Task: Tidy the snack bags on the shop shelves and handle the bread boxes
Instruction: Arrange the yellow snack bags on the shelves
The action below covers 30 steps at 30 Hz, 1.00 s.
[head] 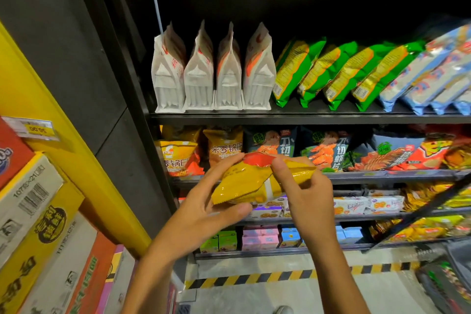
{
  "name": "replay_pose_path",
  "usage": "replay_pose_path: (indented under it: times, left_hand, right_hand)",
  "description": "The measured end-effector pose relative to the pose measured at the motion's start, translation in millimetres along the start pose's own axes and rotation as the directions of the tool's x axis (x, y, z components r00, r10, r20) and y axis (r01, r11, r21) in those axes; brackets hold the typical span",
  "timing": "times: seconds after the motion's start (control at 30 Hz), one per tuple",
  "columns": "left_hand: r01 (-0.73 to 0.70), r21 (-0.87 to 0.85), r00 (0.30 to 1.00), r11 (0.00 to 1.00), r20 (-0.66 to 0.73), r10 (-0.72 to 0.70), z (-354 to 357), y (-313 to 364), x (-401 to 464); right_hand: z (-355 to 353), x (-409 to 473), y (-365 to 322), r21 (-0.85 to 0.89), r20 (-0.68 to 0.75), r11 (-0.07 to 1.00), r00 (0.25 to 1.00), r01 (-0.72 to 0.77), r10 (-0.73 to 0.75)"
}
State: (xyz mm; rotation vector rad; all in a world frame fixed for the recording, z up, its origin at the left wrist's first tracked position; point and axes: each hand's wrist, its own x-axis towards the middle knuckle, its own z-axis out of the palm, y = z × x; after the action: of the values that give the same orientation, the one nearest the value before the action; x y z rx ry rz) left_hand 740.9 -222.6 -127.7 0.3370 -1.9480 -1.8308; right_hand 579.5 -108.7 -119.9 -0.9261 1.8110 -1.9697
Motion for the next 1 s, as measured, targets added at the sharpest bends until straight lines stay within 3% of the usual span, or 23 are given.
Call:
replay_pose_path:
  times: [0.13,0.3,0.47,0.53,0.8,1.0]
  left_hand:
    - [-0.027,0.05,0.999,0.998,-0.017,0.028,5.9,-3.2,3.6]
    - [-0.042,0.101,0.979,0.994,-0.195,0.061,16.1,-3.3,7.2]
    - [-0.057,0.014,0.898,0.998,-0.437,0.057,19.7,1.2,10.6]
    - [-0.057,-0.001,0.875,0.998,-0.481,0.049,15.6,0.7,10.3]
    - [-0.075,0.068,0.944,0.995,-0.317,0.093,2.8,5.6,7.7]
    - [-0.15,0.242,0.958,0.959,-0.206,0.201,-8.2,8.6,-0.7]
  right_hand:
    - [-2.8,-3.0,0.5,0.026,-0.049,1.0,0.999,0.0,0.001]
    - [-3.1,-6.6,2.1,0.01,-0.045,1.0,0.999,0.02,-0.019]
    - [-7.9,-12.8,5.4,-0.032,0.173,0.999,0.985,0.028,-0.022]
    - [-6.6,-12.2,2.2,-0.078,0.179,0.995,0.983,0.057,-0.042]
    - [5.6,-10.4,-7.1,-0.021,0.0,0.994,0.994,0.108,-0.108]
    - [7.4,0.0,-7.3,0.205,0.095,0.979,0.995,0.019,-0.039]
